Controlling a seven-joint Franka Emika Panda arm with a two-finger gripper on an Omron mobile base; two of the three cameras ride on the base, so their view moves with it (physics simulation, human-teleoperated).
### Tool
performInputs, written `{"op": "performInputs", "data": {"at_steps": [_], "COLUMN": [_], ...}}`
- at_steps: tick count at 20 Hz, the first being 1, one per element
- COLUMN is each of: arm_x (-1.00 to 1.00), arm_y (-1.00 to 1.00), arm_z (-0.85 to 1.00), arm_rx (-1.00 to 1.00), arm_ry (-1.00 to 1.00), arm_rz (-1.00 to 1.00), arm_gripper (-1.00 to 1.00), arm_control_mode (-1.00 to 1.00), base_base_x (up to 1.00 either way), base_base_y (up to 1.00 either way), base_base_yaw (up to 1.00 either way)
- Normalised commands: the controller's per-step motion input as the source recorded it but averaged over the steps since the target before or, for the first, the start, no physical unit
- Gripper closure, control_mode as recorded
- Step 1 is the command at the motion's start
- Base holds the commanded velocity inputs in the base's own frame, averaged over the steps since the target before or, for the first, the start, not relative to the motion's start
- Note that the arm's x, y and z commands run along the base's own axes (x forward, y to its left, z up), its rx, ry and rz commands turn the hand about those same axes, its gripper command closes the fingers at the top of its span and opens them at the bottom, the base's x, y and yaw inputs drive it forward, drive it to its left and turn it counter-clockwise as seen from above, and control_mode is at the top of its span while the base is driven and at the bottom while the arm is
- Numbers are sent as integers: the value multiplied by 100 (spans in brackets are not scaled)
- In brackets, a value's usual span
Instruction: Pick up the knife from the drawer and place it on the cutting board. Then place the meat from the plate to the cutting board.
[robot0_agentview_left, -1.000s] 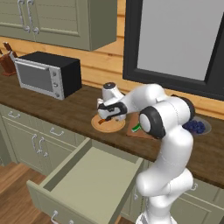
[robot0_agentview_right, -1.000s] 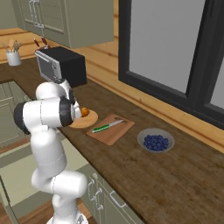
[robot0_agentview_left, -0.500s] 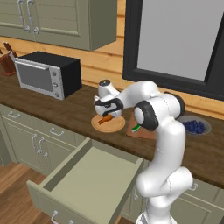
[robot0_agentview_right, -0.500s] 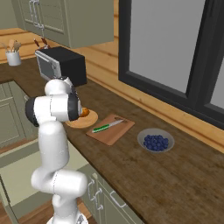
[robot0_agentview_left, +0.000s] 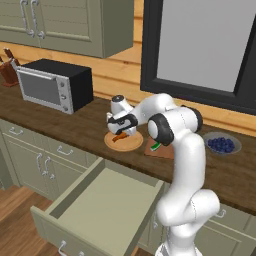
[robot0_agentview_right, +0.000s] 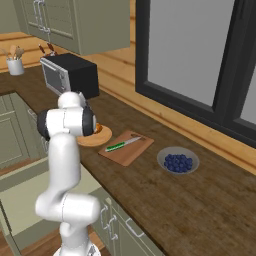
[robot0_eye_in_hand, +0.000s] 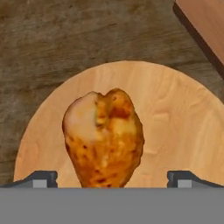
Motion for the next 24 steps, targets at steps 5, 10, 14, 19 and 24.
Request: {"op": "performInputs", "data": {"at_steps": [5,10,14,19,24], "arm_x": [12,6,17,18,-7], "arm_y": [0,0,0,0,-6], "arm_z": [-39,-31,-12,-15,-41], "arm_rx": [0,0,0,0,0], "arm_ry": [1,2,2,1,-4], "arm_rz": [0,0,0,0,0], "arm_gripper": [-100,-100,-100,100,100], "arm_control_mode": [-100,-100,-100,-100,-100], "base_base_x": [0,0,0,0,0], "base_base_y": [0,0,0,0,0], "base_base_yaw": [0,0,0,0,0]}}
